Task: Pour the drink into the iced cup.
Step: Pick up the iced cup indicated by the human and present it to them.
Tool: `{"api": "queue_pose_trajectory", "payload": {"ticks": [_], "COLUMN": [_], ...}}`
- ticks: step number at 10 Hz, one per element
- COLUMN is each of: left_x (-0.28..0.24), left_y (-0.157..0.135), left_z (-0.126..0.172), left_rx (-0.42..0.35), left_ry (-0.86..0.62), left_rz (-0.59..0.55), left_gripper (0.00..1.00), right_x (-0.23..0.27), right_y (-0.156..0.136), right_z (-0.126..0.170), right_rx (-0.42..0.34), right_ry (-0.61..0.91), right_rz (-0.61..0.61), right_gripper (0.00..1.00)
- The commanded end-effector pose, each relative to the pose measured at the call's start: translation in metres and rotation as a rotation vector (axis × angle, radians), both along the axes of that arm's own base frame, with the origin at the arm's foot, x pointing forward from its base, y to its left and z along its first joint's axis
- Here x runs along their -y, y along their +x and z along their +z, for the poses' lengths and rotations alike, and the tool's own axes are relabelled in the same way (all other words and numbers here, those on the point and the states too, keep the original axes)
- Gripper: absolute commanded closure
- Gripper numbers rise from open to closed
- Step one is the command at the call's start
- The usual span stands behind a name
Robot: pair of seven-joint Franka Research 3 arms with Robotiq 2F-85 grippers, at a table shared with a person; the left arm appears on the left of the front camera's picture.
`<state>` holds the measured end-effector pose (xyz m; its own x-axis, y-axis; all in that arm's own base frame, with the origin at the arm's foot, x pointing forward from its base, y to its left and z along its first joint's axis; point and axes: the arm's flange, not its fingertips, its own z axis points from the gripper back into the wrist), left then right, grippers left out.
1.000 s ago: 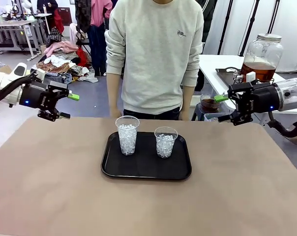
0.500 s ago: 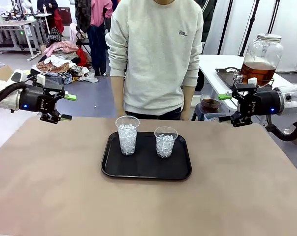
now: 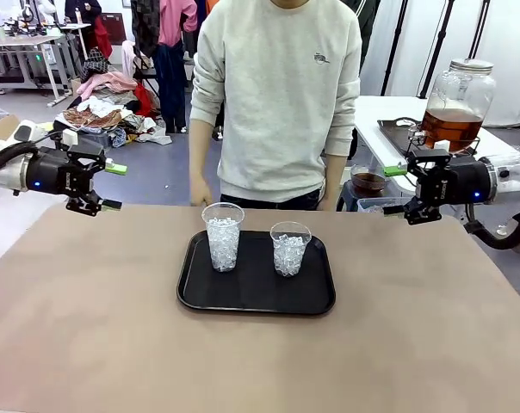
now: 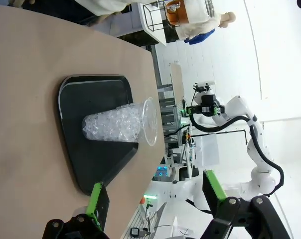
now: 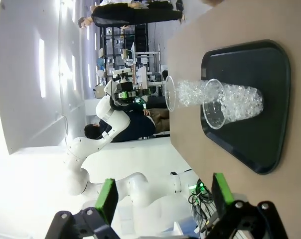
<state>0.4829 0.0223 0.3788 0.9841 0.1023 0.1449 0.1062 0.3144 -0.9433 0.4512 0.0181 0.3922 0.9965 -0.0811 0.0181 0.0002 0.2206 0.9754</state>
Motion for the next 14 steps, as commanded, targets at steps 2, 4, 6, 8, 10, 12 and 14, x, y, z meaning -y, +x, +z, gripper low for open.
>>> {"api": "queue_pose_trajectory", "payload": {"ticks": [2,4,6,8,10,12,14], "left_x": [0.0015,0.0015,0.0015,0.0015,0.0015,0.0015,0.0015], "left_y": [0.0003,0.0003,0.0003,0.0003,0.0003,0.0003,0.0003], "left_z": [0.0003,0.0003,0.0003,0.0003,0.0003,0.0003,0.0003], "left_rx": [0.004,0.004,0.004,0.004,0.004,0.004,0.004], "left_ry": [-0.003,-0.003,-0.003,-0.003,-0.003,-0.003,-0.003], "left_rz": [0.017,0.017,0.017,0.017,0.017,0.017,0.017], "left_gripper": [0.00,0.00,0.00,0.00,0.00,0.00,0.00], "right_x": [0.0025,0.0025,0.0025,0.0025,0.0025,0.0025,0.0025], "right_y": [-0.0009,-0.0009,-0.0009,-0.0009,-0.0009,-0.0009,-0.0009], "right_z": [-0.0015,-0.0015,-0.0015,-0.0015,-0.0015,-0.0015,-0.0015], "right_rx": [-0.004,-0.004,-0.004,-0.004,-0.004,-0.004,-0.004], "right_ry": [0.002,0.002,0.002,0.002,0.002,0.002,0.002], "right_rz": [-0.006,-0.006,-0.006,-0.006,-0.006,-0.006,-0.006], "right_gripper": [0.00,0.00,0.00,0.00,0.00,0.00,0.00]}}
